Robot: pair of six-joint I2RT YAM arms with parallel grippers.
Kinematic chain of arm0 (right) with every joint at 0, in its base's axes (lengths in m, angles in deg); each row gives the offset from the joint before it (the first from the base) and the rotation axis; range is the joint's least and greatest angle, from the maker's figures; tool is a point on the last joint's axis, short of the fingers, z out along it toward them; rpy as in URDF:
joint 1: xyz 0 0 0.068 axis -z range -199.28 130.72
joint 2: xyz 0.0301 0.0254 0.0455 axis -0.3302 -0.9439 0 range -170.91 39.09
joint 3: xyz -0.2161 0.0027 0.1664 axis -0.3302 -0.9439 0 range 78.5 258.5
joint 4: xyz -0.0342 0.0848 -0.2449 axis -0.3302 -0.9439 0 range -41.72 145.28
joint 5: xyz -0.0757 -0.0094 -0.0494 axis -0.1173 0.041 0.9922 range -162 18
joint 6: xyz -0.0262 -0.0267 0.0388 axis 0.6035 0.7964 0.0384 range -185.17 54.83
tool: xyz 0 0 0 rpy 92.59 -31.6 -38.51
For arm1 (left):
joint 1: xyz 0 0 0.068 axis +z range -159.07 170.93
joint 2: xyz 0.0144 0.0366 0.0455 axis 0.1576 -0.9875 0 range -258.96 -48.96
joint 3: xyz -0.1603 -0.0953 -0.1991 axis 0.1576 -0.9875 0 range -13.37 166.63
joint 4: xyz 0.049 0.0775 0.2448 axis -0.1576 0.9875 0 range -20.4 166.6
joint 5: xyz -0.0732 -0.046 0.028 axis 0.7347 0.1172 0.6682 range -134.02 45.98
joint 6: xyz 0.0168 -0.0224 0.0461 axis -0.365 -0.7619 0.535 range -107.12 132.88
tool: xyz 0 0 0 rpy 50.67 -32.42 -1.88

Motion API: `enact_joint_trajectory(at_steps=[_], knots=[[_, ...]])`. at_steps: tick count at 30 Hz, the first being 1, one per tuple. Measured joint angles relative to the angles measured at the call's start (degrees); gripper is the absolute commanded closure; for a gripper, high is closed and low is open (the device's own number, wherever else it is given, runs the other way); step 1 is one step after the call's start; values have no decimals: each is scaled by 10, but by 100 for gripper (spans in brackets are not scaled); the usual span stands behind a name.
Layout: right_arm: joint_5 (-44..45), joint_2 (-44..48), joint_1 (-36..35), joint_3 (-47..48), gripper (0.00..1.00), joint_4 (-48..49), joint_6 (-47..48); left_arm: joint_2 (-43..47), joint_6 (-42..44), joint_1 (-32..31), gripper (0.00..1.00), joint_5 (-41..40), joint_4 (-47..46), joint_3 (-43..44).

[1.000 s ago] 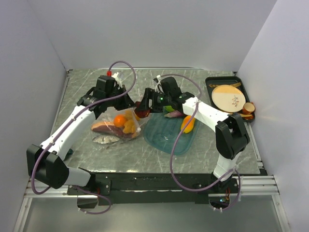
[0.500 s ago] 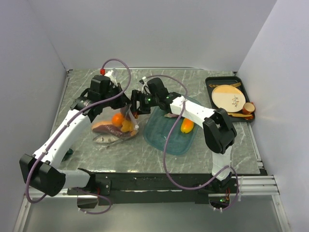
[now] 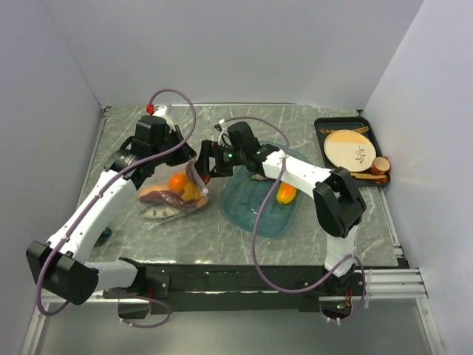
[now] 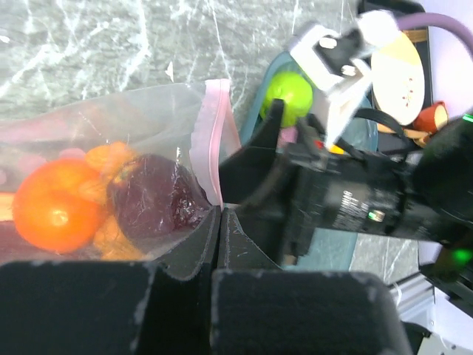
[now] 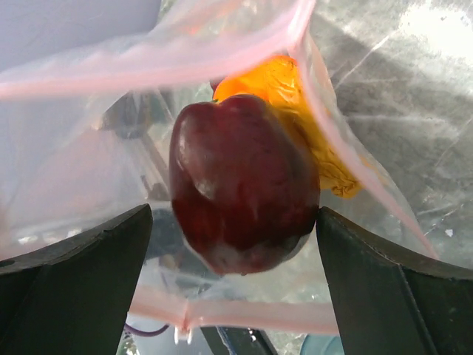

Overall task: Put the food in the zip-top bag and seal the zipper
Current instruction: Place the fake fruit in the zipper food storage bag.

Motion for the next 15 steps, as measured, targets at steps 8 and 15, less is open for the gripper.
enact_joint_trajectory(at_steps=[8, 15], knots=[[38, 75, 0, -7, 1, -11, 24, 7, 0, 2, 99, -16, 0, 0], [116, 158, 2, -45, 10, -24, 29, 7, 0, 5, 99, -25, 0, 2]])
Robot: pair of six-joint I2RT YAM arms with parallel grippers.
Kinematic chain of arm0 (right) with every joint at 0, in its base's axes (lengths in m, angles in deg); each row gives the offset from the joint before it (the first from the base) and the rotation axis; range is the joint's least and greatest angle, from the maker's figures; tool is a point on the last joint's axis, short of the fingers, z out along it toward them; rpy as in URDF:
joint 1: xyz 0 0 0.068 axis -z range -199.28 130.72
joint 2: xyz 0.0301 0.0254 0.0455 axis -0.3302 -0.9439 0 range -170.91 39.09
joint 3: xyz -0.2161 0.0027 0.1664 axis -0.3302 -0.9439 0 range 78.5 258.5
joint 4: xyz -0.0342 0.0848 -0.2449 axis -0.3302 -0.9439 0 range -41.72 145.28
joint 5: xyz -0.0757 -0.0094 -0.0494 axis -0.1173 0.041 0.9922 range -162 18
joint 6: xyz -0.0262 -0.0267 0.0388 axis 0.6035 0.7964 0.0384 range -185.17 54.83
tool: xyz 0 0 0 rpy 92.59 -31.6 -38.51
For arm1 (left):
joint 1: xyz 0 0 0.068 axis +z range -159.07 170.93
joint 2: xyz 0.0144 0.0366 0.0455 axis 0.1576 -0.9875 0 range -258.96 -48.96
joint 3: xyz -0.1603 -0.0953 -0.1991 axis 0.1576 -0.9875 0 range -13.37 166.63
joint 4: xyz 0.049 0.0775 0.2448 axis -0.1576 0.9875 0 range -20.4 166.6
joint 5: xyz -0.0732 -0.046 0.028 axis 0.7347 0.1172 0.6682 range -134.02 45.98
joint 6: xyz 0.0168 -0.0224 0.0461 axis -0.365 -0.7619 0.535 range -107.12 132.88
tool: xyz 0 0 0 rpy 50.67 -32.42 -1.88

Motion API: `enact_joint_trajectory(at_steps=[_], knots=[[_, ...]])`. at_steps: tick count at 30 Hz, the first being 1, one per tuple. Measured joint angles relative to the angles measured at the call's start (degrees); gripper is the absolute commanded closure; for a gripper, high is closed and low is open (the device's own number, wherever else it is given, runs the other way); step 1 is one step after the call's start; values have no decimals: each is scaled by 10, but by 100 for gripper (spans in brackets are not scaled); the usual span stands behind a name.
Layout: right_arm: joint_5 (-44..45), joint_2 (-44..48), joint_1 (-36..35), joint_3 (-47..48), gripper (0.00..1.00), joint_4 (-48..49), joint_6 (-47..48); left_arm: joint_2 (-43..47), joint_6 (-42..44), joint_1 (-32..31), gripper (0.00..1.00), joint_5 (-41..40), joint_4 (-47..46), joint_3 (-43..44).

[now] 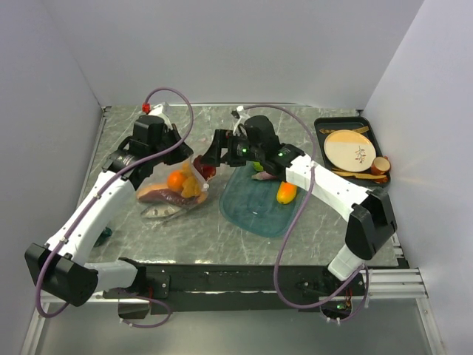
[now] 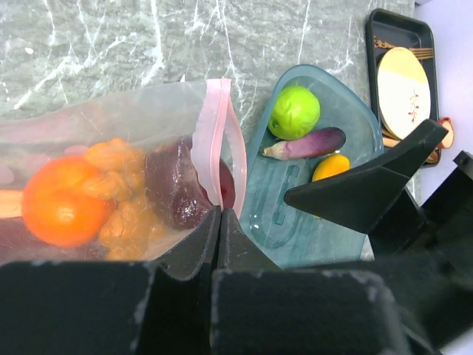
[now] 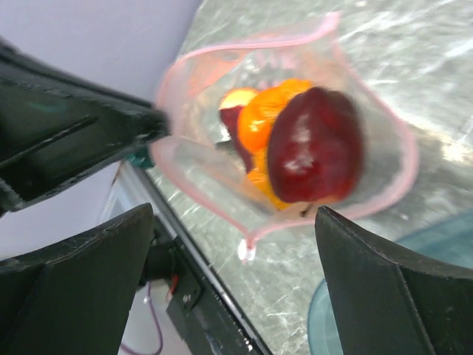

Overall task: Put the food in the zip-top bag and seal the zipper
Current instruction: Place the fake fruit in the zipper food storage bag, then adjust the zipper food storage bag at the center of the board.

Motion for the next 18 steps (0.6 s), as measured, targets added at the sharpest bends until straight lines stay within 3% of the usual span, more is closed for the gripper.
enact_joint_trajectory(at_steps=[1, 7, 18], knots=[[10, 2, 1, -2, 18, -5, -1, 0, 0, 1, 99, 0, 0, 1], [52, -9, 21, -24, 44, -42, -17, 3, 0, 3, 99, 0, 0, 2], [53, -51, 32, -29, 46, -64, -36, 3, -1, 3, 99, 3, 0, 2]])
